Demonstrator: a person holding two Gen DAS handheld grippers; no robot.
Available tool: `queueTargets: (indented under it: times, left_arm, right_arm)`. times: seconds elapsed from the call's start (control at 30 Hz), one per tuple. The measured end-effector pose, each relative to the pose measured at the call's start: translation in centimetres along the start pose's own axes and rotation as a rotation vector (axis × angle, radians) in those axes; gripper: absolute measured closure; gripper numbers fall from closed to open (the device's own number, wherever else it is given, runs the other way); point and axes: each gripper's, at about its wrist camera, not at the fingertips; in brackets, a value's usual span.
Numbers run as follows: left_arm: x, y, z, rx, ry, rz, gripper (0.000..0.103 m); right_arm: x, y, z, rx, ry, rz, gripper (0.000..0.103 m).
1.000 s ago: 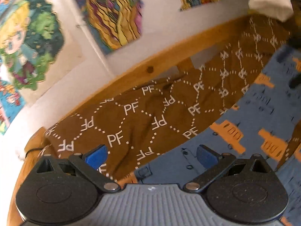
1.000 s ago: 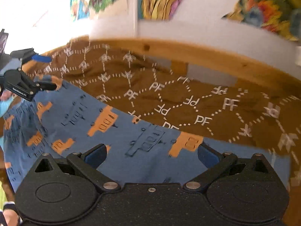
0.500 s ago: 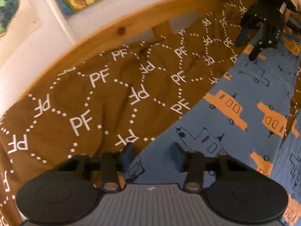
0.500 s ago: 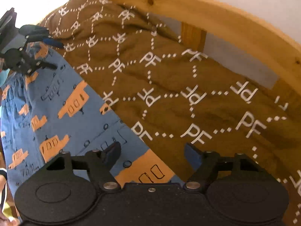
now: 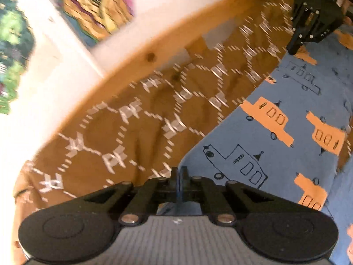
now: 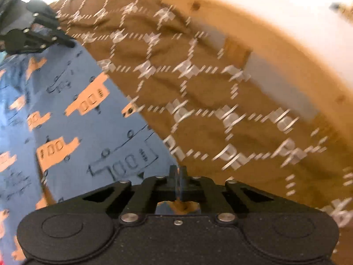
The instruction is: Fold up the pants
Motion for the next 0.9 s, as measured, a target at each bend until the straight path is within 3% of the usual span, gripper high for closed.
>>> queueTargets:
  times: [0.1, 0.2, 0.43, 0.57, 0.67, 0.73, 0.8, 0.9]
  left_arm:
    - [0.1, 1.2, 1.6, 0.075, 0.054, -0.002, 0.103]
    - [-1.0, 2.0, 2.6, 0.132, 0.096, 0.022, 0.103]
    - [-4.4, 2.1, 2.9, 0.170, 0.126, 0.088, 0.102]
    - [-5.1, 1.9, 2.9, 0.148, 0.107, 0.095, 0.099]
    - [-4.4, 1.1, 3.9, 0.185, 0.068, 0.053, 0.079]
    - [-3.4, 0.7, 5.4, 0.250, 0.047, 0.033, 0.027]
    - [-2.2, 0.0, 6.8, 0.296, 0.059, -0.008, 0.017]
    - [-0.5, -0.8, 9.1, 0.321, 0.026, -0.040, 0.017]
  right_arm:
    - [1.0, 1.6, -0.4, 0.006, -0.080, -0.052, 0.103]
    - [0.9, 3.2, -1.1, 0.006, -0.098, -0.086, 0.103]
    - [-4.1, 5.0, -2.2, 0.018, -0.233, -0.066, 0.103]
    - [-7.0, 5.0, -2.1, 0.013, -0.236, -0.022, 0.103]
    - [-7.1, 4.8, -2.3, -0.004, -0.234, -0.036, 0.095]
    - [-6.0, 4.7, -2.7, -0.034, -0.232, -0.080, 0.057]
    - [-4.4, 4.9, -2.6, -0.035, -0.173, -0.149, 0.044]
    - [-2.8, 6.0, -1.6, -0.023, -0.088, -0.221, 0.032]
Point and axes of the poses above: each gripper's, at about its wrist camera, not at the fingertips, and x roughly against the way its jaws point, z to its left, y to its top, and after that the axes turned 5 degrees about y, right-handed
